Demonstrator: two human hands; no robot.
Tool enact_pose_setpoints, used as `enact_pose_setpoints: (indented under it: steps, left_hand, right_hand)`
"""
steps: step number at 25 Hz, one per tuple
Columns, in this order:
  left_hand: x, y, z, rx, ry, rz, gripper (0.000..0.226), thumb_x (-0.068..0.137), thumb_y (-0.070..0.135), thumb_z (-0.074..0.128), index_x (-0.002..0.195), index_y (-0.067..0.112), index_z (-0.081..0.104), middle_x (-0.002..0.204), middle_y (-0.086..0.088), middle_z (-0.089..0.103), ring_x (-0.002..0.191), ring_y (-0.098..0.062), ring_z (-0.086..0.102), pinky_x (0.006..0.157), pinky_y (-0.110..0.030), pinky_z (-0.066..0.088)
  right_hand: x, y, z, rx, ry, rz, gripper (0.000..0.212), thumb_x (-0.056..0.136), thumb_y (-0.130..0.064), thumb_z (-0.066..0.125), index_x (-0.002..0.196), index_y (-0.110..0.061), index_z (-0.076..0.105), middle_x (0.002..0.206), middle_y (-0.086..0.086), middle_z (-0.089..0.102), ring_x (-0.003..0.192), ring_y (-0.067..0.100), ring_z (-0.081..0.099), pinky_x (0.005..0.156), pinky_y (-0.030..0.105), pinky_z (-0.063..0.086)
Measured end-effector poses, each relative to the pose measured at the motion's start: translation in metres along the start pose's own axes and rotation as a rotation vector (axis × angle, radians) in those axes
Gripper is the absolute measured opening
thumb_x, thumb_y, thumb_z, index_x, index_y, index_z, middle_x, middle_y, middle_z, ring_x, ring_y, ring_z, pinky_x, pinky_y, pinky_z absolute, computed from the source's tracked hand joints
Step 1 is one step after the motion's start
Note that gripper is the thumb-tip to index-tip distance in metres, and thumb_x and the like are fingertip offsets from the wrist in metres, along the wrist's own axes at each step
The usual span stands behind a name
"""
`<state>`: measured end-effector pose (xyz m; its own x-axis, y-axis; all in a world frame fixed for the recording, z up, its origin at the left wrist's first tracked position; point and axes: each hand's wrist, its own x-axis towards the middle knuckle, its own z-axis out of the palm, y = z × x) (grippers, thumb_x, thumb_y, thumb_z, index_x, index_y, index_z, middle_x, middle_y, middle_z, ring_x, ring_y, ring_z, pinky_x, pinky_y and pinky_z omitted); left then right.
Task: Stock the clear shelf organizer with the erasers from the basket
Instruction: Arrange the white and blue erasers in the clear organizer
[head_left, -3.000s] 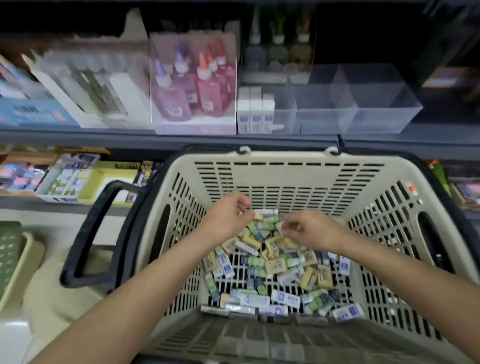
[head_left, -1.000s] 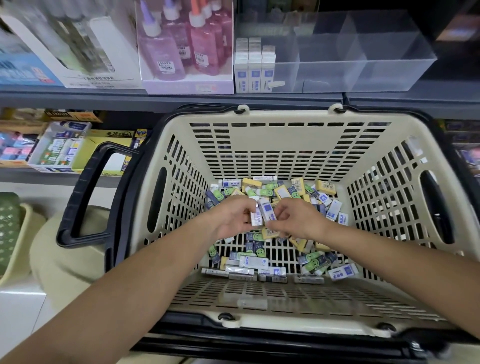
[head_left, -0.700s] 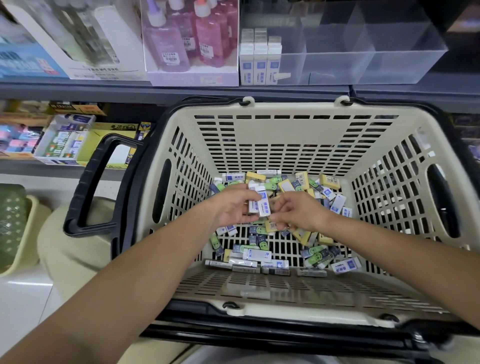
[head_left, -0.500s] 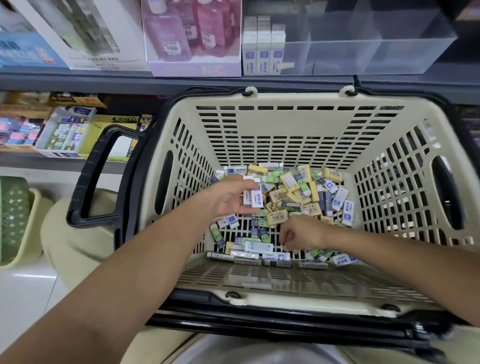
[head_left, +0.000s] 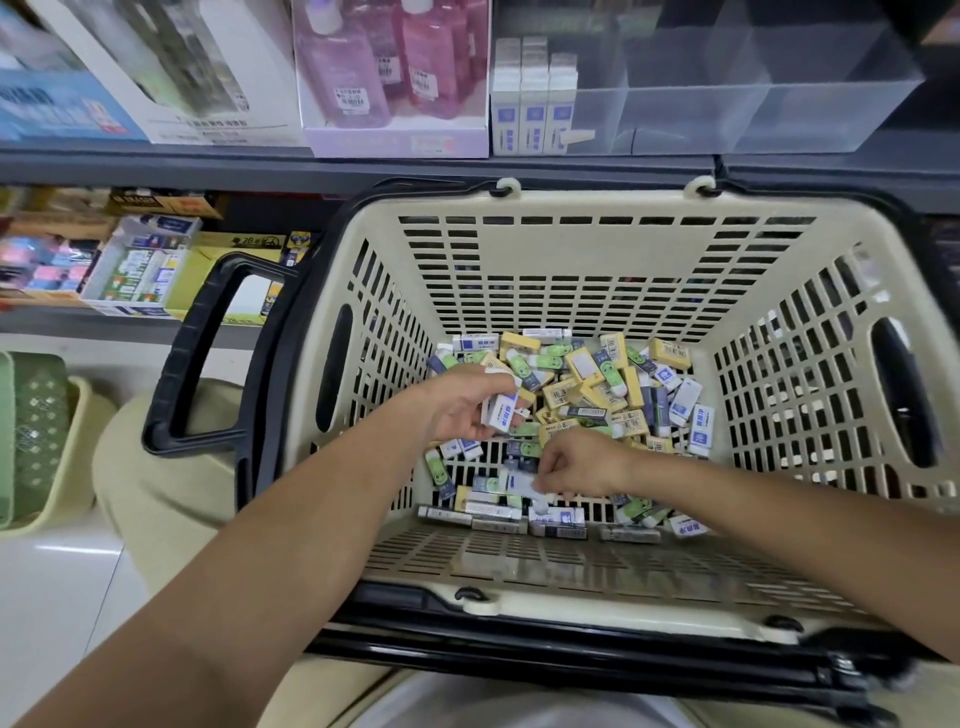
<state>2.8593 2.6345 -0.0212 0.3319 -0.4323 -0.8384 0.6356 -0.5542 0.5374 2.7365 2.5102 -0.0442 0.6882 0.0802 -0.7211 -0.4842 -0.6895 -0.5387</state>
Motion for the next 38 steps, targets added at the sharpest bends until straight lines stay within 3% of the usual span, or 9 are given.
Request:
enact_pose_setpoints:
  steps: [4,10,13,18,21,25,28,35,38]
  left_hand:
    - [0.006,0.0,0.0,-0.152,0.127,0.051,0.034,0.09,0.007,0.054,0.123,0.004,0.043,0.09,-0.01,0.06,0.076,-0.019,0.061,0.063,-0.037,0.053]
    - [0.003,-0.002,0.012,-0.331,0.005,0.113,0.032,0.092,0.012,0.056,0.12,0.001,0.046,0.11,-0.016,0.06,0.095,-0.024,0.06,0.082,-0.04,0.054]
    - [0.002,0.0,0.012,-0.381,-0.058,0.143,0.045,0.088,0.016,0.062,0.127,0.001,0.045,0.111,-0.016,0.062,0.09,-0.023,0.063,0.076,-0.036,0.055]
    - [0.003,0.0,0.007,-0.302,0.006,0.154,0.057,0.08,0.007,0.069,0.13,0.002,0.042,0.102,-0.013,0.067,0.086,-0.022,0.066,0.065,-0.035,0.056]
    - [0.005,0.0,-0.002,-0.274,0.029,0.11,0.045,0.081,0.005,0.068,0.121,0.008,0.048,0.108,-0.012,0.066,0.094,-0.023,0.064,0.072,-0.039,0.055]
    - [0.003,-0.001,0.0,-0.201,-0.015,0.075,0.032,0.082,0.005,0.067,0.11,0.01,0.052,0.097,-0.008,0.065,0.089,-0.022,0.063,0.074,-0.041,0.054]
    - [0.002,-0.001,0.003,-0.181,-0.038,0.072,0.031,0.083,0.006,0.066,0.109,0.01,0.051,0.094,-0.008,0.063,0.086,-0.021,0.061,0.068,-0.039,0.055]
    - [-0.003,0.007,0.005,-0.245,-0.11,0.096,0.018,0.085,0.014,0.063,0.1,0.013,0.053,0.088,-0.008,0.061,0.077,-0.018,0.06,0.055,-0.028,0.053]
    - [-0.009,0.02,0.008,-0.318,-0.174,0.144,0.019,0.086,0.018,0.061,0.101,0.013,0.052,0.077,-0.005,0.066,0.068,-0.016,0.064,0.049,-0.024,0.051]
  right_hand:
    - [-0.002,-0.008,-0.026,0.215,0.133,0.017,0.021,0.093,-0.019,0.054,0.08,-0.003,0.061,0.07,0.005,0.069,0.051,0.001,0.064,0.037,0.013,0.038]
    - [-0.005,-0.013,-0.031,0.383,0.528,-0.107,0.017,0.088,-0.025,0.062,0.087,-0.016,0.048,0.084,0.008,0.065,0.077,0.02,0.064,0.072,0.034,0.051]
    - [-0.008,-0.015,-0.025,0.329,0.506,-0.206,0.009,0.088,-0.013,0.061,0.089,-0.017,0.054,0.087,0.004,0.062,0.086,0.024,0.064,0.08,0.034,0.052]
    - [-0.01,-0.011,-0.03,0.345,0.437,-0.172,0.015,0.088,-0.01,0.06,0.076,-0.019,0.06,0.072,-0.005,0.064,0.059,0.005,0.061,0.058,0.017,0.047]
    - [-0.01,0.007,-0.017,0.044,0.103,-0.025,0.01,0.09,-0.015,0.058,0.091,-0.013,0.069,0.077,-0.002,0.069,0.048,0.003,0.057,0.045,0.016,0.044]
    - [-0.003,0.023,0.013,-0.263,-0.094,0.036,0.026,0.089,-0.013,0.059,0.114,-0.008,0.062,0.114,0.007,0.065,0.1,0.019,0.062,0.075,0.02,0.045]
    - [0.001,0.024,0.018,-0.335,-0.106,0.046,0.027,0.089,-0.018,0.059,0.112,-0.005,0.064,0.12,0.007,0.062,0.108,0.022,0.058,0.085,0.026,0.047]
    - [-0.014,0.011,-0.009,-0.298,-0.201,-0.012,0.025,0.09,-0.018,0.053,0.101,0.001,0.063,0.093,0.017,0.071,0.064,0.012,0.068,0.056,0.02,0.047]
    - [-0.025,-0.006,-0.041,-0.052,-0.077,-0.078,0.003,0.09,-0.019,0.056,0.093,-0.018,0.057,0.094,0.01,0.071,0.053,0.006,0.065,0.048,0.022,0.046]
